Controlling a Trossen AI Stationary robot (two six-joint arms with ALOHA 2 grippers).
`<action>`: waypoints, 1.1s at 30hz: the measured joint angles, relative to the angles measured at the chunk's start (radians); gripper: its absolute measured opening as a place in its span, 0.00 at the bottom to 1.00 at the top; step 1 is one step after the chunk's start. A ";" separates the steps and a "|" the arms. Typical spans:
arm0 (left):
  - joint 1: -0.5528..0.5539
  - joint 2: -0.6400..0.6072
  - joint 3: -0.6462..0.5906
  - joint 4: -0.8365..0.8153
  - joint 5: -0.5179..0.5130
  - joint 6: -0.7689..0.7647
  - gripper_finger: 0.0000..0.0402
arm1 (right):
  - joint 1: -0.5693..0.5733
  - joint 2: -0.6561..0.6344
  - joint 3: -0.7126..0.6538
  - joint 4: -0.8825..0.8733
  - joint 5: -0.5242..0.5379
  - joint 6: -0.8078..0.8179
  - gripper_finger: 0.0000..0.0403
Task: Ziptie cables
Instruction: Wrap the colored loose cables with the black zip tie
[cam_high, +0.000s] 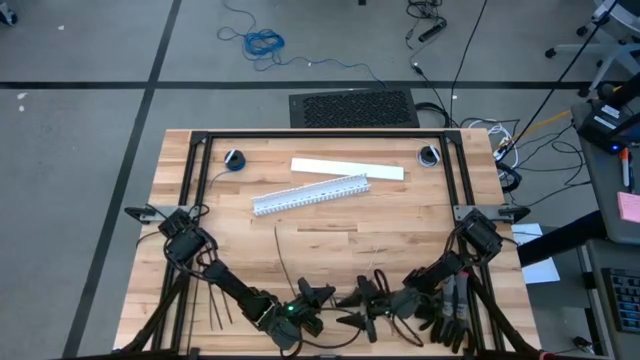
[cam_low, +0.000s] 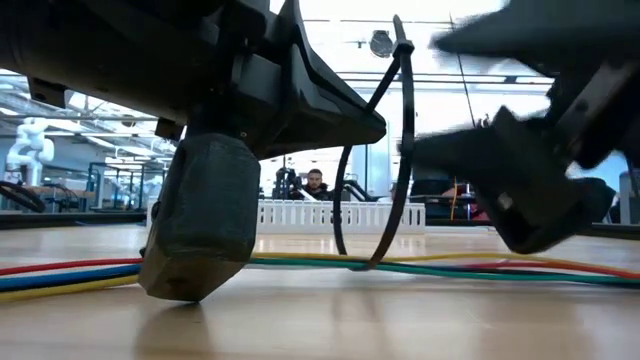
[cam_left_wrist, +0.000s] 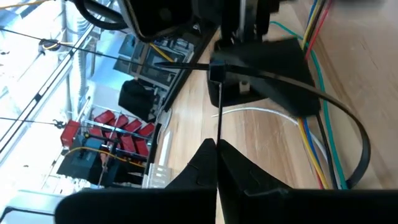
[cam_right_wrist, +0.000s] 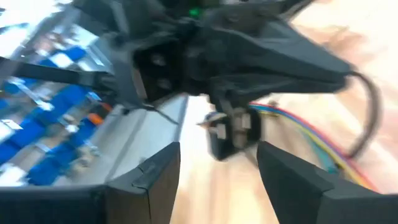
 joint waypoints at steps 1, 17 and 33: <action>0.000 0.000 0.000 0.000 0.000 0.000 0.00 | 0.000 0.000 0.000 -0.025 0.019 0.001 0.52; 0.000 0.000 0.000 0.000 0.006 -0.002 0.00 | 0.044 -0.181 0.000 -0.090 0.135 -0.254 0.44; 0.003 0.000 0.000 0.000 0.008 -0.025 0.00 | -0.012 -0.163 0.005 -0.190 0.072 -0.179 0.34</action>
